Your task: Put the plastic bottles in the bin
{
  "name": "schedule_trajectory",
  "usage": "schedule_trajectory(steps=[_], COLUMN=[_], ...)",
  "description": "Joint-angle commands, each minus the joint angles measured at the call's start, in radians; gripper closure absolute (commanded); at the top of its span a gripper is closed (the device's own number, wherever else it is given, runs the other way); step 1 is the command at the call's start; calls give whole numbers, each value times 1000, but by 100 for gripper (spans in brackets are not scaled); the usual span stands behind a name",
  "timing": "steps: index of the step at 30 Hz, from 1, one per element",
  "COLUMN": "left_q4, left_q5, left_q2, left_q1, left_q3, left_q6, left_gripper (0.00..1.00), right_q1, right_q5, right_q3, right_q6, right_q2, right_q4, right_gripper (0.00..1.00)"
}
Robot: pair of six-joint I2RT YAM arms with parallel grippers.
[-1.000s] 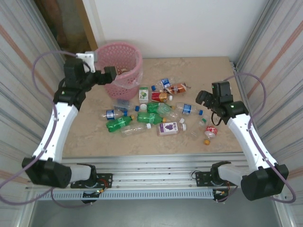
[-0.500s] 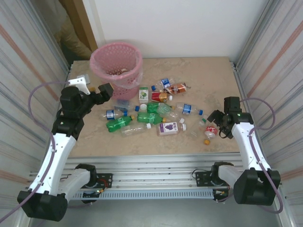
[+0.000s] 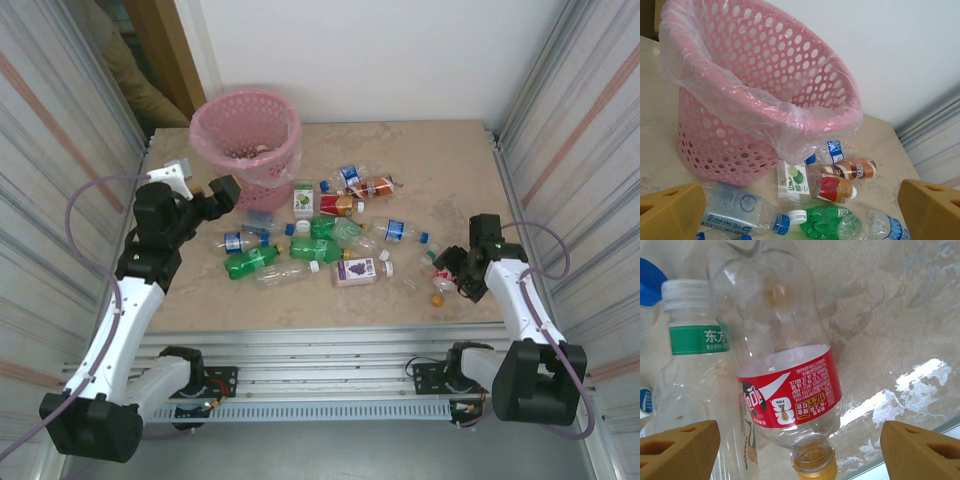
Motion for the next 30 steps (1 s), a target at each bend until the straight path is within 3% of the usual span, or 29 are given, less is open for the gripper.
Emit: schedule_trajectory(steps=[1, 14, 24, 30], left_q4=[36, 33, 10, 7], left_q5=[14, 23, 16, 14], left_q2=[0, 9, -3, -10], left_q1=[-1, -1, -1, 0], left_q3=[-5, 4, 4, 0], left_q6=[-20, -20, -14, -14], left_gripper=[1, 1, 1, 1], right_q1=[-7, -30, -56, -57], right_q5=[-22, -45, -66, -60], right_q3=[-16, -41, -43, -48], right_q6=[11, 5, 3, 0], right_q2=[29, 185, 302, 288], right_q4=[28, 154, 235, 235], right_gripper=[21, 32, 32, 45])
